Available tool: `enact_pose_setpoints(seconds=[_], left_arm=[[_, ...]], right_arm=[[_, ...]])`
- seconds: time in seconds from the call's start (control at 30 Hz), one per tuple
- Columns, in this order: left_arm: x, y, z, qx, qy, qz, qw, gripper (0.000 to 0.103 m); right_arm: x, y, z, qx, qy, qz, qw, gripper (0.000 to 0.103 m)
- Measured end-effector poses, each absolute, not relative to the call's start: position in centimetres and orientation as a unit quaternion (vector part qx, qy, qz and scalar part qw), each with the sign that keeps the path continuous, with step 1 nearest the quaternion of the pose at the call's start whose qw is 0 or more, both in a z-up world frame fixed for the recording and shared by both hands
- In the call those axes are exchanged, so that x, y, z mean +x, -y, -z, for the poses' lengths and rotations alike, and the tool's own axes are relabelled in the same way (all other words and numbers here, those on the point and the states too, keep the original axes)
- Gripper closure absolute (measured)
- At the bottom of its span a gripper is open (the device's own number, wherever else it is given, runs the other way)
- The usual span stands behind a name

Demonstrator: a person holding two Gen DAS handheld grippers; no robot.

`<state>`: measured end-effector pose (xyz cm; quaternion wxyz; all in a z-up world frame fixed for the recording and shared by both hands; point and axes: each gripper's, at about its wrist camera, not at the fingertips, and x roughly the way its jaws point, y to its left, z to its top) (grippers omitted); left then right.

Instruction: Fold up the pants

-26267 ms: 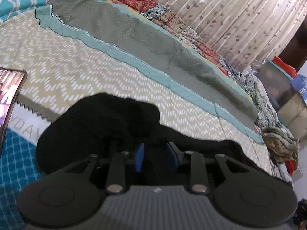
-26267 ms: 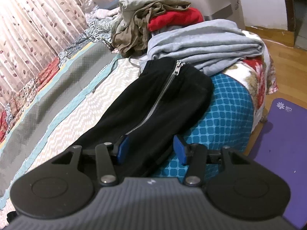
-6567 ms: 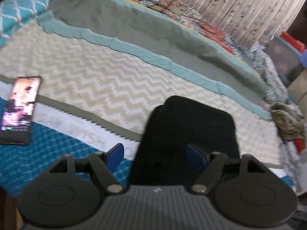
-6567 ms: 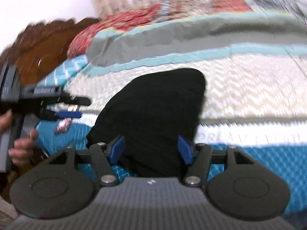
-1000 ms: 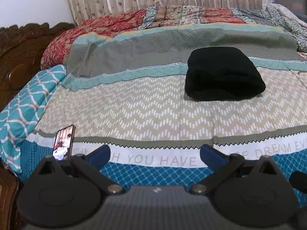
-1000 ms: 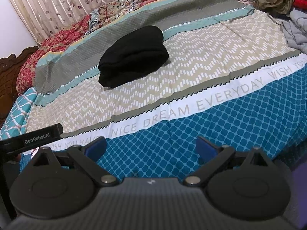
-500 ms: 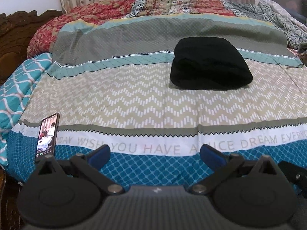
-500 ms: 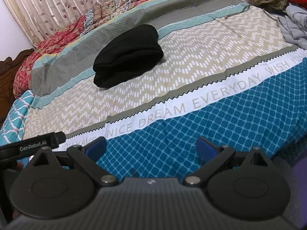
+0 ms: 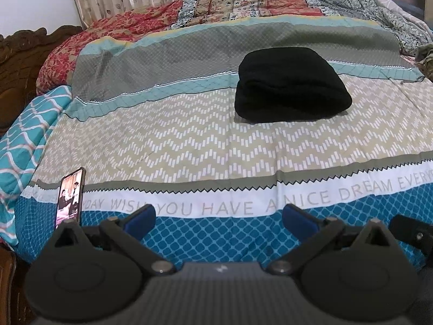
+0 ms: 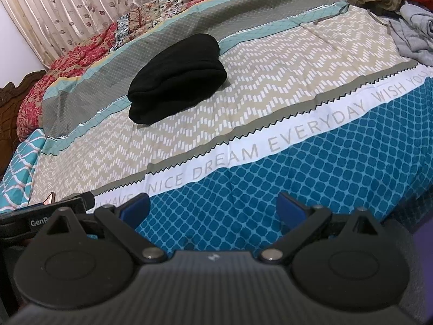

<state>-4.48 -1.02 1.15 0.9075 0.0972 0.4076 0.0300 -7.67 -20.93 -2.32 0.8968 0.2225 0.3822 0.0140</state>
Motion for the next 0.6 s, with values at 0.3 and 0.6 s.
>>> enact_pose_setpoints(seconds=[0.3, 0.6], left_arm=[[-4.47, 1.00, -0.89, 0.097, -0.412, -0.026, 0.906, 0.000], [-4.39, 1.15, -0.33, 0.082, -0.435, -0.014, 0.897, 0.000]], right_arm=[[-7.74, 20.86, 2.58, 0.223, -0.383, -0.010, 0.896, 0.002], [-7.79, 20.73, 2.76, 0.225, -0.384, -0.006, 0.896, 0.002]])
